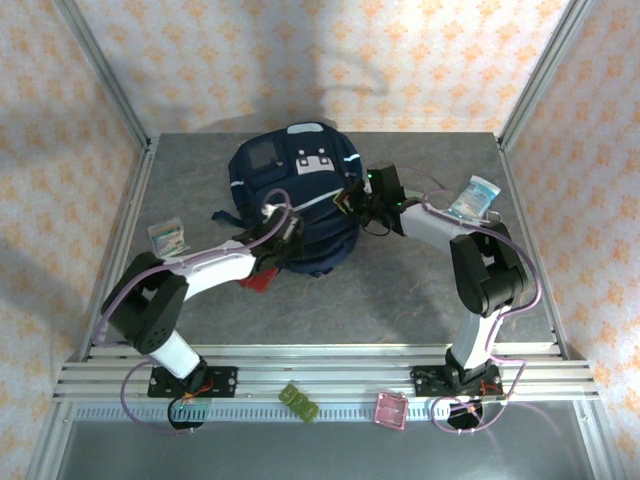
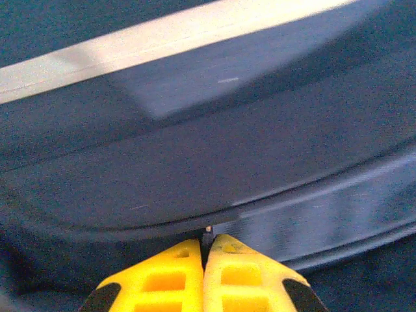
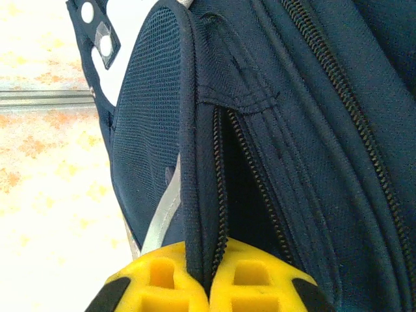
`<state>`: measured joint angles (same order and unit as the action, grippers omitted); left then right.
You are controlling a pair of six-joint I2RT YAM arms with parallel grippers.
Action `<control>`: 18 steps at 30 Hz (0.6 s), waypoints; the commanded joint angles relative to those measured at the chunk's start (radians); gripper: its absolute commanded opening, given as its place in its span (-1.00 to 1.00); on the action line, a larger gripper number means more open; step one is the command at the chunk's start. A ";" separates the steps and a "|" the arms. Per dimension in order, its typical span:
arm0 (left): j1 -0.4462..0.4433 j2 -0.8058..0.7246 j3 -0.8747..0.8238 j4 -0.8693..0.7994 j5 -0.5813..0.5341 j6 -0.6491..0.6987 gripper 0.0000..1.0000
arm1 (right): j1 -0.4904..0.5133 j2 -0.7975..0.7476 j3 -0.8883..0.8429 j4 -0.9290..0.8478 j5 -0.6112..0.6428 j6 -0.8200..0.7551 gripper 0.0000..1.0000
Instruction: Pack the student bag
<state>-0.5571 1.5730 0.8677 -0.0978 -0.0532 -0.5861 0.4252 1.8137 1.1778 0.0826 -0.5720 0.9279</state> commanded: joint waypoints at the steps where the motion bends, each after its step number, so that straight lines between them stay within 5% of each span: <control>1: 0.106 -0.089 -0.077 -0.065 -0.090 -0.016 -1.00 | -0.051 -0.022 0.026 0.075 0.046 0.002 -1.00; 5: 0.190 -0.139 -0.108 -0.068 -0.070 0.015 -1.00 | -0.065 -0.018 0.038 0.093 0.042 0.007 -1.00; 11: 0.133 -0.106 -0.062 -0.035 -0.003 0.055 -1.00 | -0.059 -0.008 0.015 0.197 -0.039 0.059 -0.99; 15: 0.097 -0.075 -0.041 -0.018 -0.010 0.058 -1.00 | -0.019 -0.043 -0.047 0.290 -0.070 0.098 -0.23; 18: 0.095 -0.067 -0.043 -0.001 0.002 0.059 -1.00 | 0.033 -0.063 -0.101 0.372 -0.072 0.131 -0.07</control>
<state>-0.4576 1.4925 0.8051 -0.0948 -0.0391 -0.5484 0.4057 1.8019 1.1137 0.3019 -0.6323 1.0164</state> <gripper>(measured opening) 0.046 0.451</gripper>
